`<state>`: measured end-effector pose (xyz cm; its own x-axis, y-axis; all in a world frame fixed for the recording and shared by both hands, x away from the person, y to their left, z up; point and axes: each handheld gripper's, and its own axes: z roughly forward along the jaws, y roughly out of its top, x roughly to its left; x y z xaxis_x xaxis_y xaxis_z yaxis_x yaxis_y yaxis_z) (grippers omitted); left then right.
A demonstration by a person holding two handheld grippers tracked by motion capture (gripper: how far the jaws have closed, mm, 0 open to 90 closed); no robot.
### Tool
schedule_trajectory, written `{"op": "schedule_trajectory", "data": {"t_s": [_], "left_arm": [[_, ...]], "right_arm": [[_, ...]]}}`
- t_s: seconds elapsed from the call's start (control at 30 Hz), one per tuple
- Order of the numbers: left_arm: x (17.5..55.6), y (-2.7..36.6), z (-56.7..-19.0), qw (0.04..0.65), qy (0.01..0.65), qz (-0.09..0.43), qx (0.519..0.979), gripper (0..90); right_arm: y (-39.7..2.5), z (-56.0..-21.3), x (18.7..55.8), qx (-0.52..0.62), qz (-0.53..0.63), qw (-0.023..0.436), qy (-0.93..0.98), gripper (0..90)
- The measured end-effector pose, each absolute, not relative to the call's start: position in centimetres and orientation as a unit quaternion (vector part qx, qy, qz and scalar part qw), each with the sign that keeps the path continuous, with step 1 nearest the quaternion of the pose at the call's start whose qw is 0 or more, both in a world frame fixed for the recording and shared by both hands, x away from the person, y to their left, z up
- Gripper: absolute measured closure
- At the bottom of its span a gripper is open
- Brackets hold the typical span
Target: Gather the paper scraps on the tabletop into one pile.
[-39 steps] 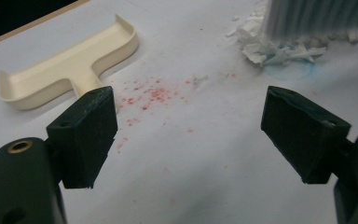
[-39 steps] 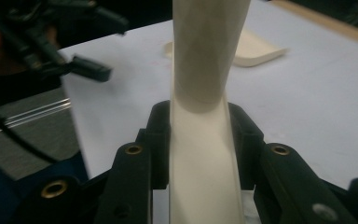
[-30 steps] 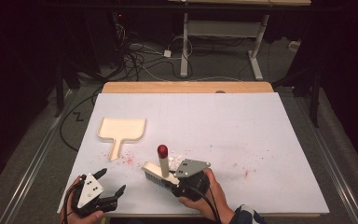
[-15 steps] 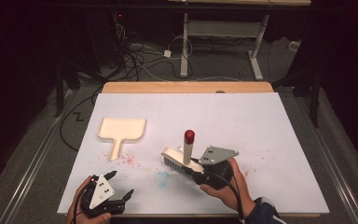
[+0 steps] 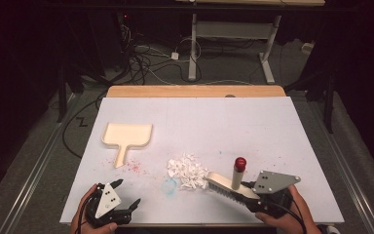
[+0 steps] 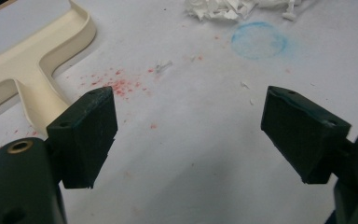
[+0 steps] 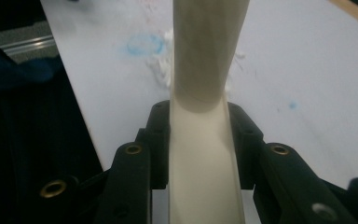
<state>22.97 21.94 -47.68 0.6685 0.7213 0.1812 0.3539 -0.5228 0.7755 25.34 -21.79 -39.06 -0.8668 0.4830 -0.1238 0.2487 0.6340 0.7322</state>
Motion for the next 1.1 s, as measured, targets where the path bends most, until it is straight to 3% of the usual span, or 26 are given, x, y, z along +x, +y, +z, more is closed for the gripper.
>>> {"op": "schedule_trajectory", "data": {"t_s": [0.27,0.73,1.1], "left_arm": [[23.1,21.7,-47.8,0.366,0.317,0.247,0.839,17.6],[23.4,21.5,-47.9,0.367,0.307,0.249,0.842,17.7],[23.3,21.5,-47.8,0.364,0.306,0.249,0.844,17.7]], "right_arm": [[-23.6,-41.1,26.2,0.236,0.350,0.163,0.892,67.8],[-17.8,-41.1,29.6,0.229,0.397,0.172,0.872,67.8],[-21.1,-38.6,28.0,0.231,0.419,0.180,0.860,67.7]]}}
